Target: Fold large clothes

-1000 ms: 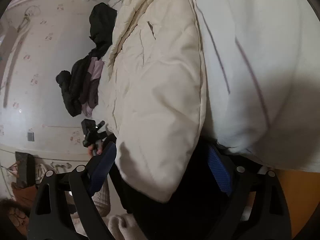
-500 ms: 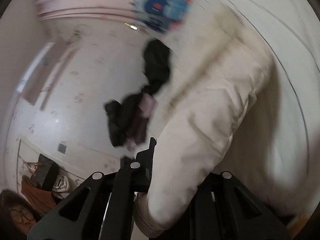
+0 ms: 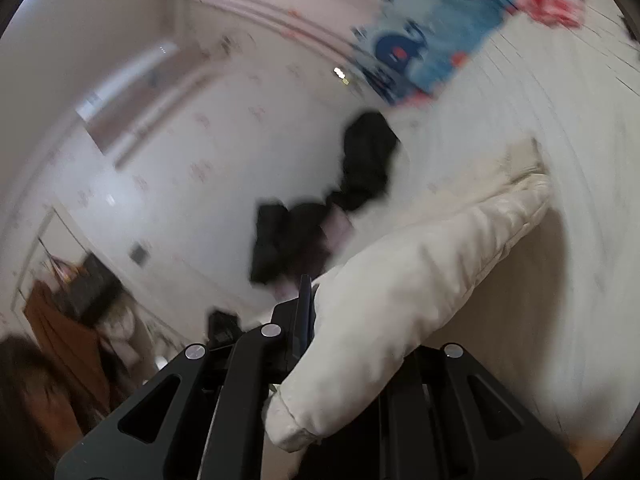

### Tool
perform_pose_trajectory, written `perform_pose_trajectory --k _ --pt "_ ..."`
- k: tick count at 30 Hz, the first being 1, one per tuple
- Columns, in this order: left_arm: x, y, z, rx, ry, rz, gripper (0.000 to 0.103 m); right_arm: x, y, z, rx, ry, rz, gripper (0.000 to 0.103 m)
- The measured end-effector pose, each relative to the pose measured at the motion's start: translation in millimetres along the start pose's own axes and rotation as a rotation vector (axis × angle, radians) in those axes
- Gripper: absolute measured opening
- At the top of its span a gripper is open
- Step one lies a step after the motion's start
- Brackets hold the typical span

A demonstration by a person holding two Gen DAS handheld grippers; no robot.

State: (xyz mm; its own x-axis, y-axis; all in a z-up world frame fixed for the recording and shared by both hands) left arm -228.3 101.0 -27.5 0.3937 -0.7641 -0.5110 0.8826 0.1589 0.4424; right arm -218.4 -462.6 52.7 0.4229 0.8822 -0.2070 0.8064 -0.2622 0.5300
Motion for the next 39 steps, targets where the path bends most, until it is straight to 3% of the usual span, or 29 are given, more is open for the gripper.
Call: perform_pose_trajectory --k 2,5,7,9,10,11,12,13,14,15,18,21,25,26,29,30,31,34,35,37,39 --pt "2 -43 -26 0.010 0.055 -0.116 0.016 -13 -51 35 0.055 -0.090 -0.140 0.015" --pt "-13 -93 -88 -0.119 0.168 -0.188 0.021 -38 -122 99 0.195 -0.268 -0.313 0.023" --pt "-40 -99 -124 -0.197 0.288 -0.140 0.021 -82 -137 129 0.280 -0.359 -0.250 0.028" --pt "-74 -84 -140 -0.245 0.370 -0.057 0.022 -115 -114 130 0.280 -0.410 -0.129 0.033" --pt "-83 -64 -136 -0.227 0.390 -0.007 0.024 -123 -96 124 0.251 -0.437 -0.080 0.041" --pt "-86 -47 -127 -0.195 0.402 0.024 0.032 -124 -76 116 0.210 -0.451 -0.047 0.049" --pt "-82 -21 -111 -0.136 0.412 0.067 0.048 -115 -50 102 0.153 -0.444 -0.020 0.064" --pt "-74 -2 -100 -0.098 0.417 0.097 0.056 -94 -22 85 0.083 -0.422 0.001 0.079" --pt "-55 32 -78 -0.032 0.408 0.147 0.068 -72 0 74 0.028 -0.408 0.012 0.084" --pt "-35 55 -64 0.005 0.393 0.161 0.070 -50 15 69 -0.012 -0.400 0.010 0.086" --pt "42 127 -36 0.070 0.370 0.158 0.070 48 63 73 -0.093 -0.441 -0.049 0.086" --pt "121 187 -29 0.132 0.422 0.157 0.070 148 99 95 -0.148 -0.508 -0.123 0.086" --pt "207 234 -60 0.136 0.491 0.132 0.071 228 125 170 -0.126 -0.662 -0.196 0.086" --pt "218 238 -73 0.113 0.507 0.121 0.071 235 124 193 -0.103 -0.700 -0.201 0.085" --pt "257 239 -147 0.020 0.600 0.054 0.071 248 125 269 -0.019 -0.764 -0.241 0.061" --pt "268 236 -165 0.007 0.591 0.040 0.072 247 128 278 -0.029 -0.757 -0.209 0.053" --pt "268 234 -171 -0.003 0.575 0.063 0.072 246 127 278 -0.038 -0.760 -0.204 0.053" --pt "258 232 -156 -0.011 0.590 0.054 0.072 240 128 273 -0.054 -0.760 -0.235 0.053" --pt "250 231 -147 -0.022 0.562 0.062 0.072 231 132 263 -0.053 -0.754 -0.213 0.053" --pt "237 239 -130 -0.007 0.505 0.120 0.072 217 143 246 -0.123 -0.742 -0.138 0.056" --pt "227 251 -121 0.033 0.544 0.184 0.082 210 149 248 -0.156 -0.790 -0.115 0.057"
Point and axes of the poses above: each gripper's, at about its wrist camera, not at the fingertips, and x roughly the way its jaws point, z to its right, y to its top, the point moved 8 cm from there along x, roughly the way its jaws point, and after that the axes turned 2 degrees about -z, right-handed, at the moved point
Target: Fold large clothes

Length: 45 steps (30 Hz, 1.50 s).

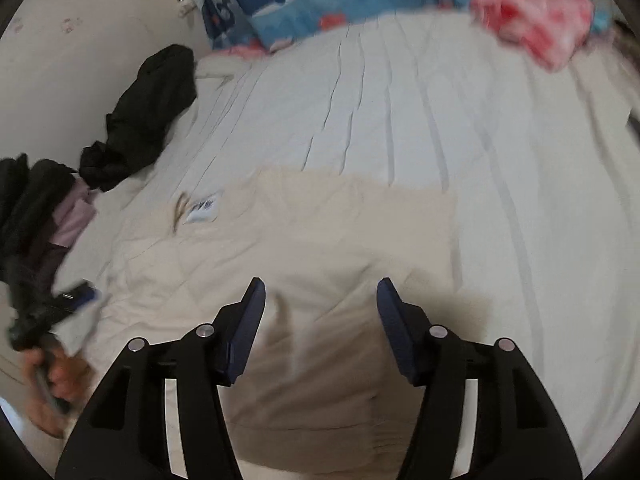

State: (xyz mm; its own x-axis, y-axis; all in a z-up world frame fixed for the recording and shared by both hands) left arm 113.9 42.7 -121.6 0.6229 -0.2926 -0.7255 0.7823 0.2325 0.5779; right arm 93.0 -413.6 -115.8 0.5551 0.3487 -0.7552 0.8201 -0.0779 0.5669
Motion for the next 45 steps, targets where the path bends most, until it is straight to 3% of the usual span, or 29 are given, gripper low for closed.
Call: perform_pose_trajectory --k 1,3,4,6,8,10,11,13,15,19,23,26,30,35,39,41,42,43,45 --pt "4 1 -3 -0.002 0.018 0.004 0.082 9 -1 5 0.020 -0.006 -0.025 0.057" --pt "43 -14 -24 -0.045 0.070 -0.110 0.086 38 -16 27 0.045 -0.011 -0.080 0.058" --pt "62 -25 -33 -0.073 0.060 -0.170 0.088 40 -17 29 0.033 0.001 -0.055 0.058" --pt "62 -29 -44 -0.175 -0.008 -0.182 0.089 30 -16 30 0.040 -0.006 -0.061 0.057" --pt "43 -29 -41 -0.164 -0.005 -0.186 0.089 8 -19 28 0.057 0.005 -0.079 0.059" --pt "13 -36 -36 -0.124 -0.069 -0.199 0.089 -21 -25 25 0.091 0.085 -0.072 0.062" --pt "-6 -42 -36 -0.110 -0.096 -0.195 0.089 -40 -32 23 0.093 0.123 -0.058 0.067" --pt "-36 -56 -49 -0.088 -0.130 -0.185 0.090 -75 -55 23 0.081 0.155 -0.052 0.090" --pt "-78 -85 -71 -0.092 -0.157 -0.180 0.095 -115 -95 30 0.070 0.196 -0.073 0.090" --pt "-131 -143 -124 -0.156 -0.144 -0.184 0.096 -170 -167 55 0.147 0.239 -0.107 0.092" --pt "-146 -219 -154 -0.318 -0.311 -0.291 0.095 -206 -235 71 0.276 0.377 -0.144 0.093" --pt "-146 -256 -142 -0.371 -0.457 -0.340 0.095 -221 -276 73 0.337 0.480 -0.185 0.096" --pt "-144 -285 -101 -0.317 -0.601 -0.387 0.096 -224 -309 62 0.378 0.545 -0.249 0.096" --pt "-156 -288 -70 -0.233 -0.697 -0.390 0.096 -226 -319 42 0.378 0.636 -0.276 0.096" --pt "-164 -279 -59 -0.214 -0.714 -0.360 0.095 -211 -324 40 0.412 0.667 -0.306 0.096" --pt "-162 -277 -54 -0.201 -0.685 -0.368 0.096 -203 -328 39 0.409 0.656 -0.311 0.095" --pt "-158 -280 -54 -0.190 -0.651 -0.381 0.095 -201 -328 38 0.415 0.674 -0.298 0.083" --pt "-154 -282 -53 -0.185 -0.624 -0.392 0.095 -199 -326 33 0.418 0.703 -0.286 0.064" --pt "-145 -289 -57 -0.203 -0.599 -0.422 0.096 -199 -328 25 0.402 0.729 -0.266 0.046"
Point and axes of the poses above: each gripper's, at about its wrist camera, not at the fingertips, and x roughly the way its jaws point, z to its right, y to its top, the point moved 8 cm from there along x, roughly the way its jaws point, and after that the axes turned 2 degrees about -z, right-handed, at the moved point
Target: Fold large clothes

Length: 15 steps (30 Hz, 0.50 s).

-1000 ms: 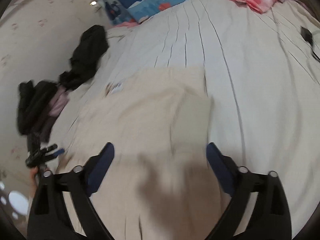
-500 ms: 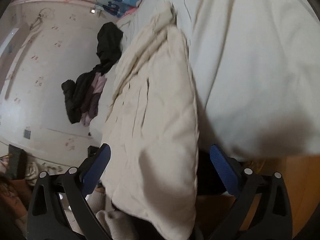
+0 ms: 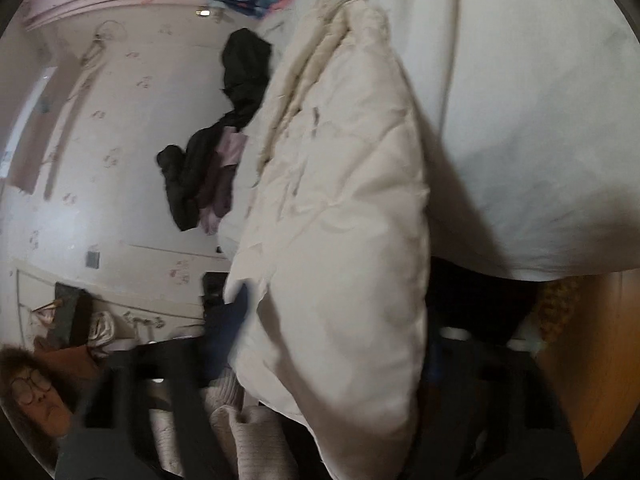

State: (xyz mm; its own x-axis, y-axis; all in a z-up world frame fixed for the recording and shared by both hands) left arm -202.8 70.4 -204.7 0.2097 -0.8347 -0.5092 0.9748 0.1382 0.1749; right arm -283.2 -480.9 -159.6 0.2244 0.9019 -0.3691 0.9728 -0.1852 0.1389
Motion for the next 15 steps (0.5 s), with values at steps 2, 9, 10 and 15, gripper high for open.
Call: perform_pose_trajectory --k 2,9,10,15 --pt "1 0 -2 -0.019 -0.012 0.017 0.095 6 -2 -3 -0.031 -0.007 0.013 0.033" --pt "-32 16 36 0.035 0.057 0.180 0.025 -8 4 -55 -0.162 0.140 0.154 0.017" --pt "-39 17 42 0.047 0.052 0.196 0.023 -11 5 -65 -0.184 0.156 0.166 0.017" --pt "-64 6 97 0.189 0.021 0.204 0.016 -27 -9 -113 -0.299 0.200 0.155 0.017"
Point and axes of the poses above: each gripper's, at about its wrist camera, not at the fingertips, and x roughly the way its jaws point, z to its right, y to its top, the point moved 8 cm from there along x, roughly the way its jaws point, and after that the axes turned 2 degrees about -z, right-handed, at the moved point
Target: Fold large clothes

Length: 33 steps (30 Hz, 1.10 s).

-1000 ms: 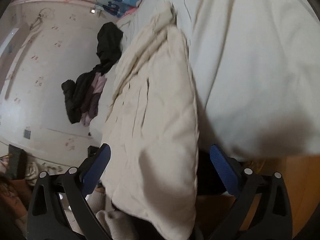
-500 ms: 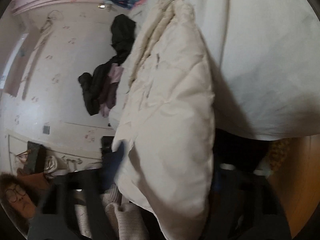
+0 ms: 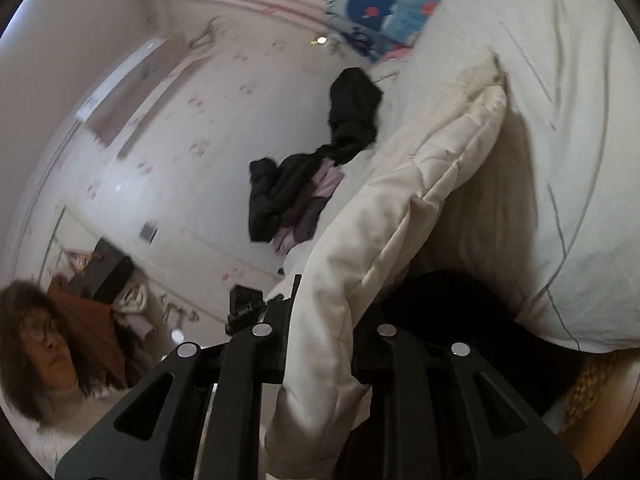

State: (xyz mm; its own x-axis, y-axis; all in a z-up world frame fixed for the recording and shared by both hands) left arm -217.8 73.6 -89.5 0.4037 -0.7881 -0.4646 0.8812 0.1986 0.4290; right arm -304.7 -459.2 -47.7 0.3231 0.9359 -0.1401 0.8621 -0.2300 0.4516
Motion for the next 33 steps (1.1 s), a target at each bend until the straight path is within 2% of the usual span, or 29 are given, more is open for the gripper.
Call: perform_pose_trajectory --k 2,4,5,6,7,8,9,10,12,13,15,18,21,28,31,33 --pt "3 -12 -2 0.052 0.045 -0.067 0.017 0 -10 3 0.001 -0.014 -0.054 0.018" --pt "9 -26 -22 0.043 0.113 -0.117 0.021 -3 -26 26 0.067 -0.067 -0.112 0.024" --pt "10 -32 -32 0.028 0.129 -0.129 0.028 -5 -36 44 0.119 -0.093 -0.133 0.025" --pt "11 -36 -43 0.001 0.135 -0.133 0.044 -7 -43 56 0.153 -0.104 -0.142 0.027" --pt "11 -39 -52 -0.022 0.132 -0.130 0.054 -10 -50 69 0.193 -0.110 -0.144 0.032" --pt "12 -42 -60 -0.058 0.122 -0.118 0.073 -12 -56 78 0.230 -0.100 -0.142 0.034" --pt "13 -41 -63 -0.080 0.108 -0.105 0.081 -14 -59 84 0.252 -0.091 -0.139 0.042" --pt "13 -42 -66 -0.093 0.089 -0.098 0.083 -14 -62 88 0.269 -0.088 -0.132 0.050" --pt "13 -43 -70 -0.107 0.037 -0.108 0.083 -12 -63 91 0.287 -0.080 -0.135 0.056" --pt "12 -41 -71 -0.106 0.026 -0.109 0.084 -11 -62 91 0.286 -0.079 -0.141 0.056" --pt "10 -35 -73 -0.106 -0.003 -0.120 0.093 -6 -57 87 0.279 -0.078 -0.150 0.056" --pt "5 -28 -73 -0.102 -0.057 -0.167 0.095 2 -46 78 0.260 -0.069 -0.149 0.060" --pt "7 -27 -69 -0.070 -0.054 -0.254 0.095 11 -43 70 0.240 -0.066 -0.163 0.065" --pt "18 -39 -65 -0.026 -0.040 -0.403 0.095 22 -43 75 0.258 -0.053 -0.166 0.065" --pt "28 -49 -66 -0.017 -0.032 -0.438 0.095 25 -42 73 0.250 -0.052 -0.152 0.065" --pt "30 -51 -66 -0.012 -0.026 -0.423 0.095 23 -42 72 0.238 -0.054 -0.139 0.065"
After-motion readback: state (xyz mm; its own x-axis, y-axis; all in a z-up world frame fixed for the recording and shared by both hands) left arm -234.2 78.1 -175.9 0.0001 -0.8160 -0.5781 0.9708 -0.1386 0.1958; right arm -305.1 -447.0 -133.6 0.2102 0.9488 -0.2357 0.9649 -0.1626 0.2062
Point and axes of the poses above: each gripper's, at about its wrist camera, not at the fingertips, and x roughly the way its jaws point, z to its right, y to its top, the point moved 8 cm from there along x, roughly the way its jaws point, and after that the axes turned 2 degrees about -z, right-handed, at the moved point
